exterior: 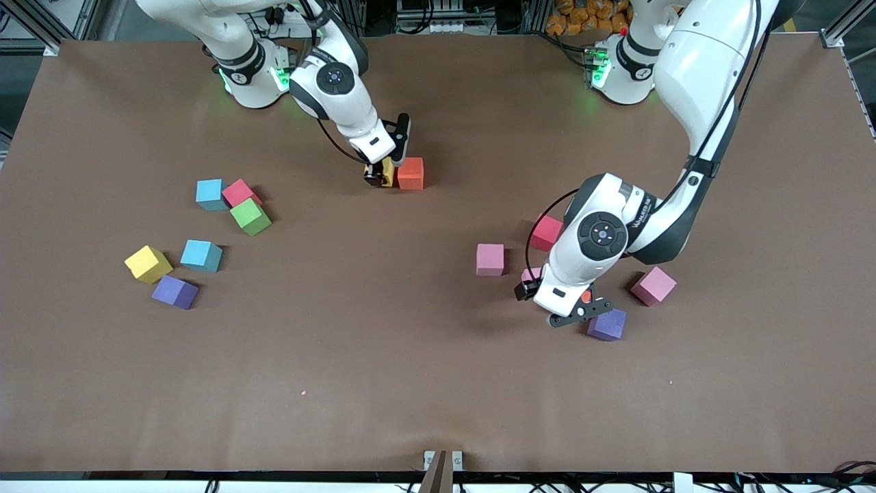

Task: Form number 2 with 11 blocks
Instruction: 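Place the yellow cube beside the orange cube with the right gripper, then grasp the light pink cube with the left gripper while the right gripper releases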

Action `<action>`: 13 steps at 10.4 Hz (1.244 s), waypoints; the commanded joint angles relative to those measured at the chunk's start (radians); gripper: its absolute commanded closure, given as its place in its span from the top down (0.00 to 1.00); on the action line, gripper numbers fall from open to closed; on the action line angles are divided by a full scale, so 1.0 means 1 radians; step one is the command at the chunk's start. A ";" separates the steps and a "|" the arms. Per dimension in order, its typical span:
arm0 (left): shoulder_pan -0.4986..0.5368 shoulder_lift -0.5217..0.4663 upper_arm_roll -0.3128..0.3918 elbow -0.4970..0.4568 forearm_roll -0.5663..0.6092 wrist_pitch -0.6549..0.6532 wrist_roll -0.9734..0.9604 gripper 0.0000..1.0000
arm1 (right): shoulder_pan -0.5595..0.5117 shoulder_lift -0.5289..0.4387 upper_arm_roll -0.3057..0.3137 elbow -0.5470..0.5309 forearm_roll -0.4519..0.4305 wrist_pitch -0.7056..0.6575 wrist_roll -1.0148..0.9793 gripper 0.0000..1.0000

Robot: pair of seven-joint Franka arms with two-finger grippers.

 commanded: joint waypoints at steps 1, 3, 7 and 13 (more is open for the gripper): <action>-0.009 -0.008 -0.004 -0.022 0.026 -0.010 -0.021 1.00 | 0.017 0.018 -0.002 0.004 0.010 0.021 -0.016 0.47; -0.012 -0.010 -0.004 -0.032 0.026 -0.011 -0.024 1.00 | 0.016 0.050 -0.004 0.009 0.005 0.036 -0.018 0.47; -0.084 -0.010 -0.014 -0.046 0.026 -0.011 -0.047 1.00 | 0.025 0.069 -0.007 0.028 0.005 0.041 -0.015 0.47; -0.170 0.035 -0.014 -0.042 0.087 0.006 -0.024 1.00 | 0.026 0.073 -0.013 0.029 0.004 0.040 -0.015 0.48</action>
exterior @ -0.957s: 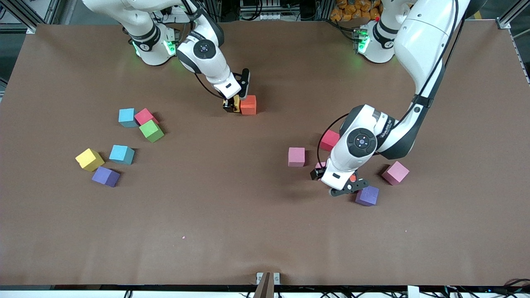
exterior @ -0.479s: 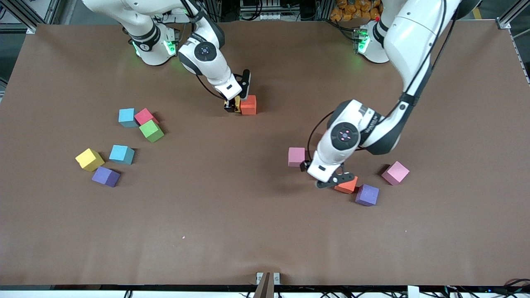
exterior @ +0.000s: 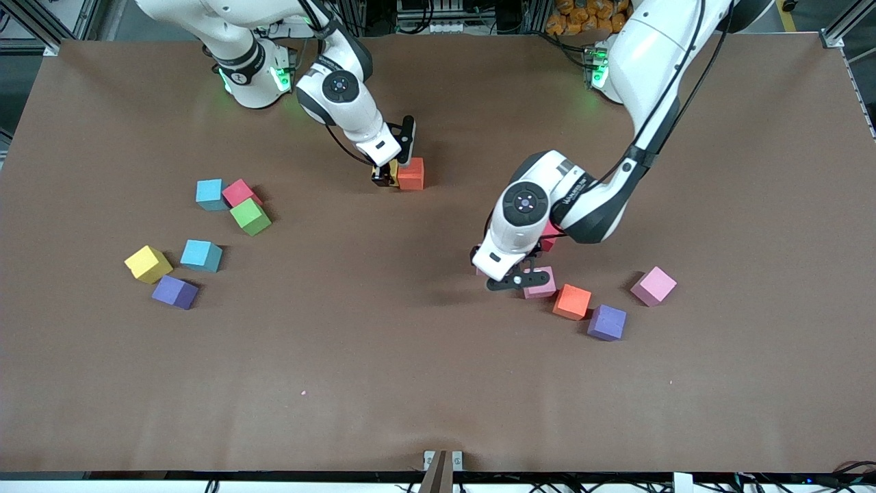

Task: Form number 2 with 11 blocks
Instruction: 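Grasp the light pink cube with the left gripper while the right gripper releases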

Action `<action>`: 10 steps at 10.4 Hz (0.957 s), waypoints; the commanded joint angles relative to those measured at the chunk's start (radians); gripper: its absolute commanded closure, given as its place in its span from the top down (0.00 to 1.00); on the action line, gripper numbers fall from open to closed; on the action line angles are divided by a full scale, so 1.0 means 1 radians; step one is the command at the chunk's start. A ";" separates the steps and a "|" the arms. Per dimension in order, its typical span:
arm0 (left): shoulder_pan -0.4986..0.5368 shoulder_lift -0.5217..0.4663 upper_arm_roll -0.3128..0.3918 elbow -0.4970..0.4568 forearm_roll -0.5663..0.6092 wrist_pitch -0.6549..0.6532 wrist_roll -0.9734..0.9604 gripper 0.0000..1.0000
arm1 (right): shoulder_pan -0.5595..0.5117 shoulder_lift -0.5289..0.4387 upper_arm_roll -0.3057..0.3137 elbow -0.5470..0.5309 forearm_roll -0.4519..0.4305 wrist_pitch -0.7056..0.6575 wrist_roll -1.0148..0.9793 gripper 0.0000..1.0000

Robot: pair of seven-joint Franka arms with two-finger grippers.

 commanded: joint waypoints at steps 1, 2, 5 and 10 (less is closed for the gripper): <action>-0.004 0.020 -0.001 0.002 0.040 0.011 0.015 1.00 | 0.016 0.013 -0.013 0.013 0.004 0.004 -0.011 0.50; 0.011 0.029 -0.004 0.003 0.026 0.017 0.072 1.00 | 0.016 0.019 -0.013 0.016 0.004 0.006 -0.008 0.53; 0.007 0.046 -0.004 0.003 -0.009 0.049 0.115 1.00 | 0.018 0.043 -0.021 0.030 0.006 0.004 -0.007 0.56; -0.001 0.041 -0.006 0.008 -0.027 0.059 0.114 1.00 | 0.041 0.023 -0.044 0.036 0.023 -0.005 0.001 1.00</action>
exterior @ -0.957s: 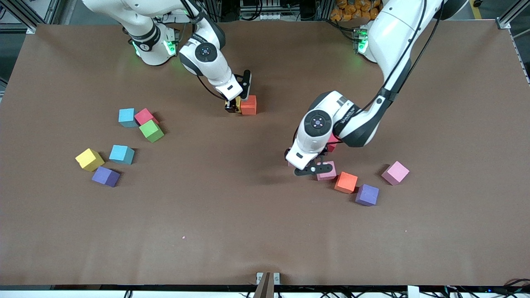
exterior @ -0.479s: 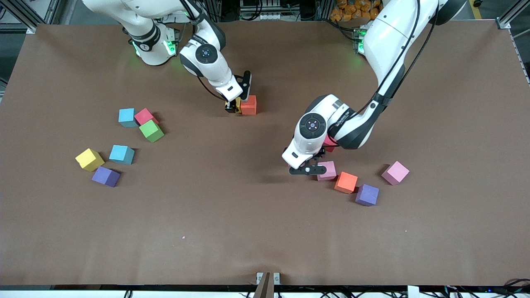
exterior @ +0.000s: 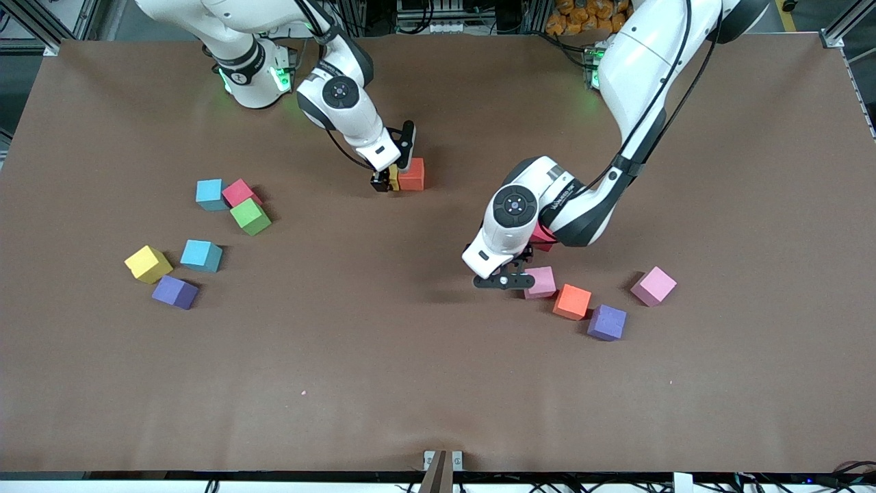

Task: Form number 2 with 11 blocks
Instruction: 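Grasp the light pink cube with the left gripper while the right gripper releases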

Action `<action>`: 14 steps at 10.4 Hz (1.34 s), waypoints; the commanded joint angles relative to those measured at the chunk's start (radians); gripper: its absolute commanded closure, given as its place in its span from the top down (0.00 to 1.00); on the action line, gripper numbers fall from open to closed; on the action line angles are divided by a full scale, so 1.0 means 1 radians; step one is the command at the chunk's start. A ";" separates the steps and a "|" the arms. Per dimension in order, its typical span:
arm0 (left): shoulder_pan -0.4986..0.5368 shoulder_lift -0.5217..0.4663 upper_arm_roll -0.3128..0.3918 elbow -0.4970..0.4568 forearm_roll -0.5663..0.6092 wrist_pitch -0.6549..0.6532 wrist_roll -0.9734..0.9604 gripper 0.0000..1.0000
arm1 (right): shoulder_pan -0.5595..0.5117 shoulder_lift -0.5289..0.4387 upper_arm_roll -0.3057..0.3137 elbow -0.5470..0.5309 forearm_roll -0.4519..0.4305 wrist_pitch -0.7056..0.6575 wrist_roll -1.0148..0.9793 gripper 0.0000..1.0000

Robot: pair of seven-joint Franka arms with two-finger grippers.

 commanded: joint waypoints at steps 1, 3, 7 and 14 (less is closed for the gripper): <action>-0.006 0.009 0.003 0.008 -0.052 0.006 0.024 1.00 | 0.028 -0.026 -0.015 0.014 0.021 -0.020 0.006 1.00; -0.004 0.007 0.003 0.011 -0.062 0.006 0.021 1.00 | 0.026 -0.095 -0.012 0.014 0.022 -0.121 0.008 1.00; 0.010 -0.013 0.003 0.013 -0.065 0.006 0.013 1.00 | 0.016 -0.253 -0.003 0.011 0.032 -0.283 0.005 1.00; -0.006 0.041 0.004 0.013 -0.079 0.009 -0.013 1.00 | -0.412 -0.444 -0.015 0.026 0.048 -0.418 -0.008 1.00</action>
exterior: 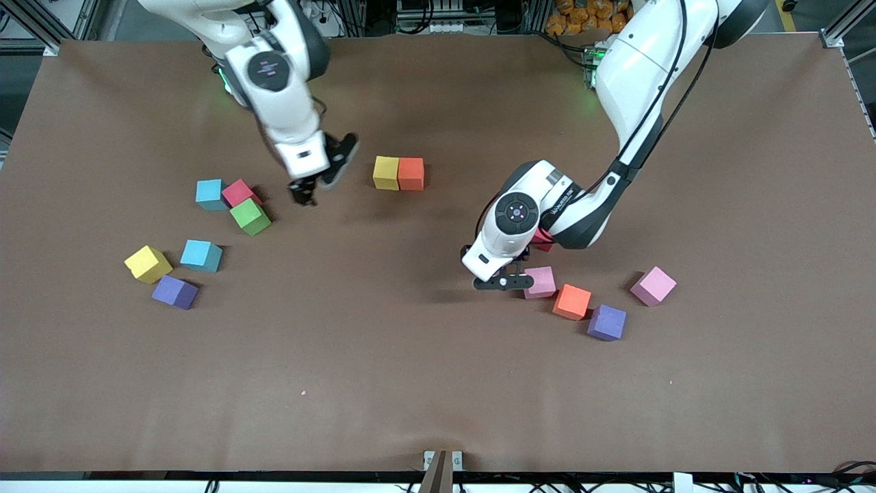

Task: Form number 2 with 11 blocks
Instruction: 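Grasp the green cube with the right gripper while the left gripper carries pink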

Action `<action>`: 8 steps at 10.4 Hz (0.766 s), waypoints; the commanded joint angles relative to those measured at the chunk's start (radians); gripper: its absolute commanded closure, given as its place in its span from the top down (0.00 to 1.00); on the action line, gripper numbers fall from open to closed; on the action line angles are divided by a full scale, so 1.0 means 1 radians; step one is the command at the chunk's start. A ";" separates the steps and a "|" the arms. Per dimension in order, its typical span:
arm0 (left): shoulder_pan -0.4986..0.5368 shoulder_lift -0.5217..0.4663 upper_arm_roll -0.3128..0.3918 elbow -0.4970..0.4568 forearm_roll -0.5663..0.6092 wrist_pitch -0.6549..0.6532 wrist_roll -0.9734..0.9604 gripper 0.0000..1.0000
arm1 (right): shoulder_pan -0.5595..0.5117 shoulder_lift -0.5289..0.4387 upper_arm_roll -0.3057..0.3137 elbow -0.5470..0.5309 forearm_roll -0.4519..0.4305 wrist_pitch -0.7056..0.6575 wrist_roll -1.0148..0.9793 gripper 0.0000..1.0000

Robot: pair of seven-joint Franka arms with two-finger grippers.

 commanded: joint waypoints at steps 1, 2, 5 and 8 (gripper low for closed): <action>-0.006 0.016 0.004 0.004 -0.022 0.012 -0.009 1.00 | -0.122 -0.018 0.007 0.001 0.011 0.037 -0.005 1.00; -0.007 0.023 0.004 0.004 -0.022 0.016 -0.010 1.00 | -0.163 -0.003 0.006 0.003 0.018 0.031 0.008 1.00; -0.006 0.023 0.004 0.002 -0.023 0.016 -0.035 0.51 | -0.314 0.054 0.006 -0.037 0.088 0.030 0.014 1.00; -0.007 0.009 0.004 0.002 -0.020 0.015 -0.206 0.03 | -0.356 0.123 0.004 -0.042 0.098 0.040 0.072 1.00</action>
